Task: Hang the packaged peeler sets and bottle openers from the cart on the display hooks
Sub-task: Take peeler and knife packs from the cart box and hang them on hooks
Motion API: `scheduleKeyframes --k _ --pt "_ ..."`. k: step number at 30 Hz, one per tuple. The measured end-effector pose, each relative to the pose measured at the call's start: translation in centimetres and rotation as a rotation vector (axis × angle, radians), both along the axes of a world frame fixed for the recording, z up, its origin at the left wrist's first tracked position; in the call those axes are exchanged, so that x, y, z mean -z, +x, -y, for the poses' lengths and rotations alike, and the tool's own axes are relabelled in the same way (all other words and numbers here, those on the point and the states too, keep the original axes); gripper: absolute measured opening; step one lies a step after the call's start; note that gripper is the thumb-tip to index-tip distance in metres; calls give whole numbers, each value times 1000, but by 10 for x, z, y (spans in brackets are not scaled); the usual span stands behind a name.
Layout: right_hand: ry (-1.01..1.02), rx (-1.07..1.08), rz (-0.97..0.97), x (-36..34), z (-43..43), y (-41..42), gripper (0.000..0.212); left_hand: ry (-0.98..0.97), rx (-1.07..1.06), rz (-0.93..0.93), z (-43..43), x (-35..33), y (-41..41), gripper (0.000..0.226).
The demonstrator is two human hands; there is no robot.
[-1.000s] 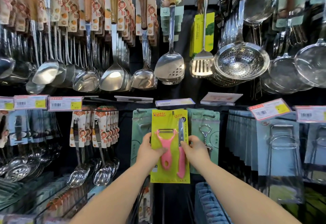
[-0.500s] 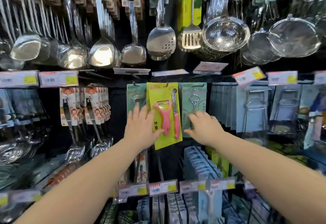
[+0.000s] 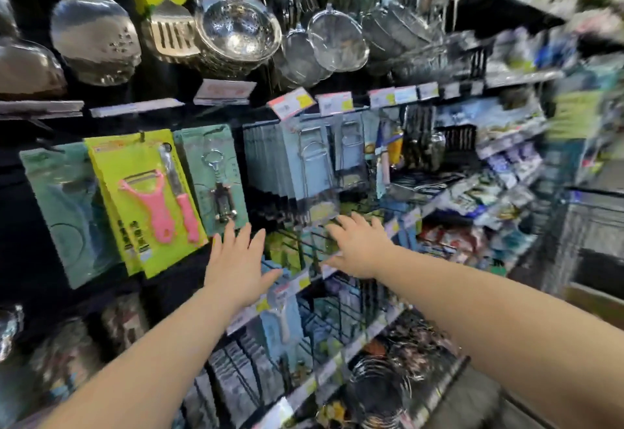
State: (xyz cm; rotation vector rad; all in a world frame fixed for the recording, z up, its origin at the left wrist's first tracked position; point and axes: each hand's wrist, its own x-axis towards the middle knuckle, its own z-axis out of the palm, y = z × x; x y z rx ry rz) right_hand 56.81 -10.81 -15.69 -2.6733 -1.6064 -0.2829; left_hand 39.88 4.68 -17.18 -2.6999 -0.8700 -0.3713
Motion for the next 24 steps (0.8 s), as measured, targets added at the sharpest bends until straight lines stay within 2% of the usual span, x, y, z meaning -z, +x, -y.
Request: scheduleKeyframes --k 9,24 --pt "-14 296 -54 36 147 81 76 -77 206 -126 106 32 129 92" --pt "-37 698 -140 87 440 245 74 -233 576 -242 373 78 378 90"
